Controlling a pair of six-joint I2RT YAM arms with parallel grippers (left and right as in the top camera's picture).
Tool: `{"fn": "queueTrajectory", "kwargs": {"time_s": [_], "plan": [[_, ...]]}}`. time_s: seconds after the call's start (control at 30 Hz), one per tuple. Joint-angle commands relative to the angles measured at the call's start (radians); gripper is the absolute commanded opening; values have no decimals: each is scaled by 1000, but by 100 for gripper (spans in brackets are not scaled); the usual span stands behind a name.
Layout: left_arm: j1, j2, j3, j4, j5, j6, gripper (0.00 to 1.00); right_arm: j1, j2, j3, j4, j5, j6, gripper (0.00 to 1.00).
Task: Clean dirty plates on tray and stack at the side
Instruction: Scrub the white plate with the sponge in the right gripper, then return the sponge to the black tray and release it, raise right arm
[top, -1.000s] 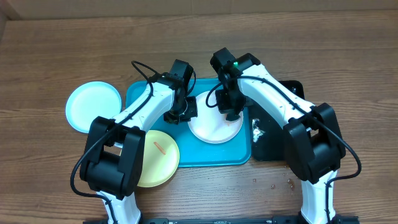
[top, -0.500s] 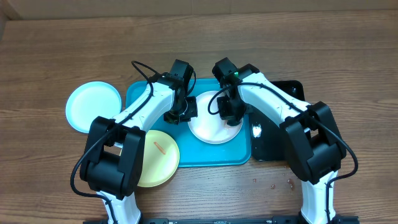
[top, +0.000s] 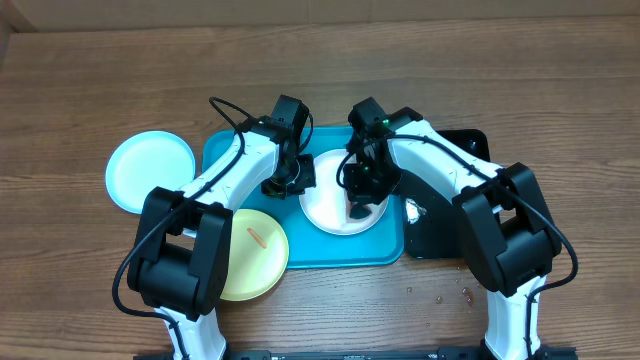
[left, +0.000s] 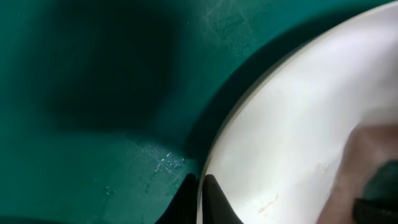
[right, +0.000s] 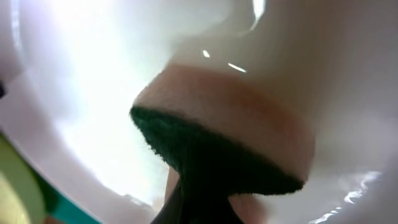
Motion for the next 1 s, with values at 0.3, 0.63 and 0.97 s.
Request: {"fn": "queueTrajectory", "kwargs": {"time_s": [0.3, 0.63, 0.97], "plan": [[-4, 3, 14, 6, 16, -3, 4, -83, -3, 142, -5, -348, -117, 4], [-3, 3, 14, 7, 15, -2, 4, -223, -108, 195, -188, -314, -213, 4], [-4, 3, 14, 7, 14, -3, 4, -420, -147, 175, -406, 151, -147, 4]]}}
